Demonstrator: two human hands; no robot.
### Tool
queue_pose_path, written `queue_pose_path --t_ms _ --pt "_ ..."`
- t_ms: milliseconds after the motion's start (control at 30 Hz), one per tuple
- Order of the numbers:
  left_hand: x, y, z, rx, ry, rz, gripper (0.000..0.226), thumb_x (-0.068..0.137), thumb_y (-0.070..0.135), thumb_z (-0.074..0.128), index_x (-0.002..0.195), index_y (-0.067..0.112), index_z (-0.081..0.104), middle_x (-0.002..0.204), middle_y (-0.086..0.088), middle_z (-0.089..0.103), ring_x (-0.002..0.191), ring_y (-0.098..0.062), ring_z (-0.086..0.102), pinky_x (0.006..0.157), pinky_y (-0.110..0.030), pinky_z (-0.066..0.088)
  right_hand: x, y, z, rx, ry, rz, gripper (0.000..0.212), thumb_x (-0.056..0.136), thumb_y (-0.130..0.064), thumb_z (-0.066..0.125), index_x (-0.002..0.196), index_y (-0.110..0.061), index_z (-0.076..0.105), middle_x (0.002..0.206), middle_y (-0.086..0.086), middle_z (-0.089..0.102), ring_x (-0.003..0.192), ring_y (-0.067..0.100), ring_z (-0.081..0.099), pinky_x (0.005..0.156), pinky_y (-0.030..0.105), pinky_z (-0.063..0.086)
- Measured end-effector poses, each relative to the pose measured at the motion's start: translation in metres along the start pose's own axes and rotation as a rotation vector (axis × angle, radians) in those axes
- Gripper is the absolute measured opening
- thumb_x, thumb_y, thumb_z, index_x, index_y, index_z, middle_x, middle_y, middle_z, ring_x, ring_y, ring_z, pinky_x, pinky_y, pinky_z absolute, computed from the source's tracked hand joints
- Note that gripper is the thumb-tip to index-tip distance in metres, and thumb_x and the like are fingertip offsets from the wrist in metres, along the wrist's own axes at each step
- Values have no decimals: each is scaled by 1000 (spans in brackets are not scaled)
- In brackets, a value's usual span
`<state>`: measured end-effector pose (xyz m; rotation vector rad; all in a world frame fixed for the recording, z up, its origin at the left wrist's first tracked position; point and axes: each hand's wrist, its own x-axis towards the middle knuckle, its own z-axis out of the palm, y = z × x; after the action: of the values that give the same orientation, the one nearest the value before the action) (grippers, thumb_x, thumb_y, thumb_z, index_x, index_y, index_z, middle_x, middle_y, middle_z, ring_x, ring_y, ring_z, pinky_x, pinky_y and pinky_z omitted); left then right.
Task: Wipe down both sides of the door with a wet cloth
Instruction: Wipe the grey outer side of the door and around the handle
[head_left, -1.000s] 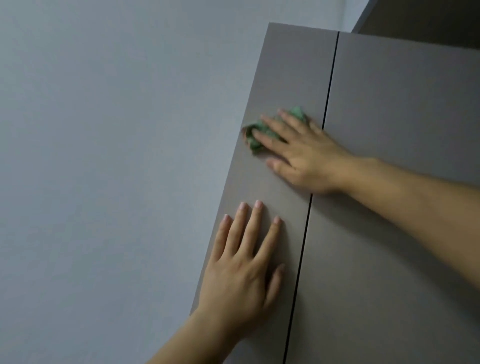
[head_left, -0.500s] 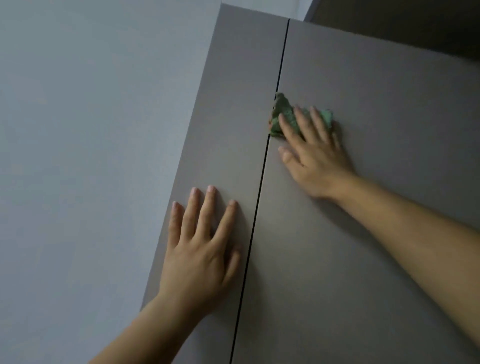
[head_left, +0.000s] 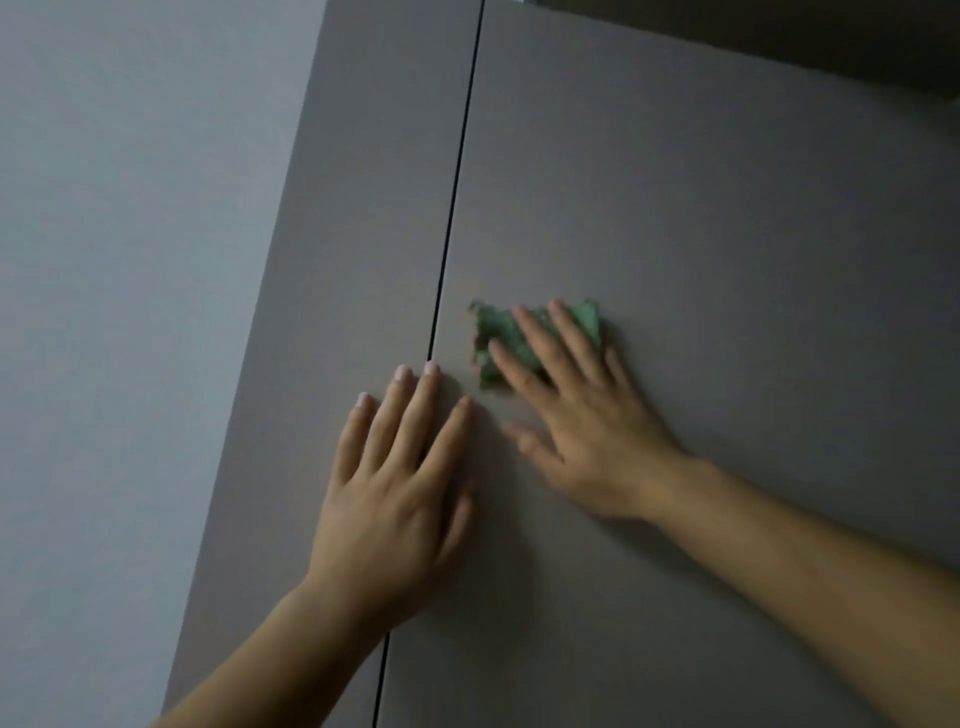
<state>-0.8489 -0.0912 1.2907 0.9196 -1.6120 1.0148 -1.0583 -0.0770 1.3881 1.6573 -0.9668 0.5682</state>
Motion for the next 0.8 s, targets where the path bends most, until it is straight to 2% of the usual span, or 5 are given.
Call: queue_pose_path --t_ms 133,333,533,700,800 --pt "2 10 4 32 -4 -18 66 97 46 41 154 11 48 167 -19 28 157 -41 19 123 -65 21 -23 29 -1 -98 -63 -191 68 100 -55 27 162 -27 20 171 6 11 158 34 6 124 56 13" --pt "2 23 5 57 -16 -68 68 97 46 39 156 11 45 168 -22 26 158 -41 16 124 -66 16 12 95 -24 61 5 312 77 94 -59 17 163 -26 11 172 6 1 158 32 -5 125 55 1" --pt "1 42 13 73 -30 70 65 98 44 41 158 18 43 169 -18 24 158 -40 16 124 -64 19 -79 70 7 -71 -37 -193 71 98 -57 32 161 -27 23 171 7 15 157 35 12 120 57 20" --pt "13 67 19 62 -32 55 64 100 46 39 159 22 41 170 -16 23 159 -38 15 123 -67 18 -13 148 -28 17 -18 299 78 93 -60 13 163 -26 11 172 7 0 158 32 -4 126 52 0" --pt "18 85 23 47 -31 49 64 99 46 40 158 21 43 170 -18 23 159 -39 15 123 -67 18 -41 133 -14 21 19 235 78 94 -59 23 163 -23 14 171 11 5 157 37 -1 124 61 10"
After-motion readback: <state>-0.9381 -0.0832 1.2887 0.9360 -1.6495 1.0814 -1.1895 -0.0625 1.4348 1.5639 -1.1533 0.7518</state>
